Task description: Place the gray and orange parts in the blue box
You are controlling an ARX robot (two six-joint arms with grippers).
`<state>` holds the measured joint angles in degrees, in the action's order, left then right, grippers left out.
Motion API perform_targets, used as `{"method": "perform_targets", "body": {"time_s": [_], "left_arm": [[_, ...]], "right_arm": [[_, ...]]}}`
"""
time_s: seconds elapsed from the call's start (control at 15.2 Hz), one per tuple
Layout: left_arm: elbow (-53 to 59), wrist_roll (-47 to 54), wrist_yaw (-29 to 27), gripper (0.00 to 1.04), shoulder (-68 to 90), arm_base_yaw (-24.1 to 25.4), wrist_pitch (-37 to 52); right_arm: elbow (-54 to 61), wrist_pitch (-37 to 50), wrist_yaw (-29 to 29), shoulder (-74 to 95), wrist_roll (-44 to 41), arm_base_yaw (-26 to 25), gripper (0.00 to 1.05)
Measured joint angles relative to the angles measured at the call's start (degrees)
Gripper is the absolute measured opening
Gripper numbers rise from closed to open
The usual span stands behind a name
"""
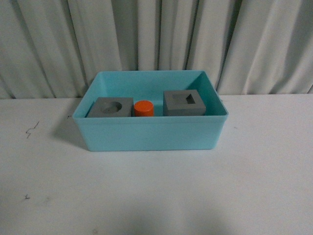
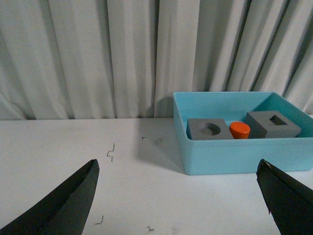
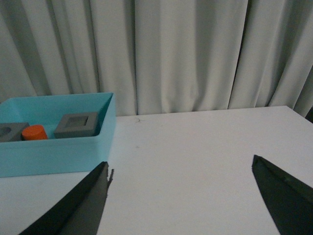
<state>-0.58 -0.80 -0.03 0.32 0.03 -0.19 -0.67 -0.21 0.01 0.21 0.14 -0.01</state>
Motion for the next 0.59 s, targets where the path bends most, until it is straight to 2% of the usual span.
{"method": "perform_targets", "body": {"time_s": [0.07, 0.59], "left_arm": [[0.0, 0.0, 0.0, 0.98, 0.0, 0.0, 0.0], [0.0, 0.0, 0.0, 0.98, 0.0, 0.0, 0.0]], "right_arm": [[0.0, 0.0, 0.0, 0.0, 0.0, 0.0, 0.99], [0.0, 0.0, 0.0, 0.0, 0.0, 0.0, 0.98]]}}
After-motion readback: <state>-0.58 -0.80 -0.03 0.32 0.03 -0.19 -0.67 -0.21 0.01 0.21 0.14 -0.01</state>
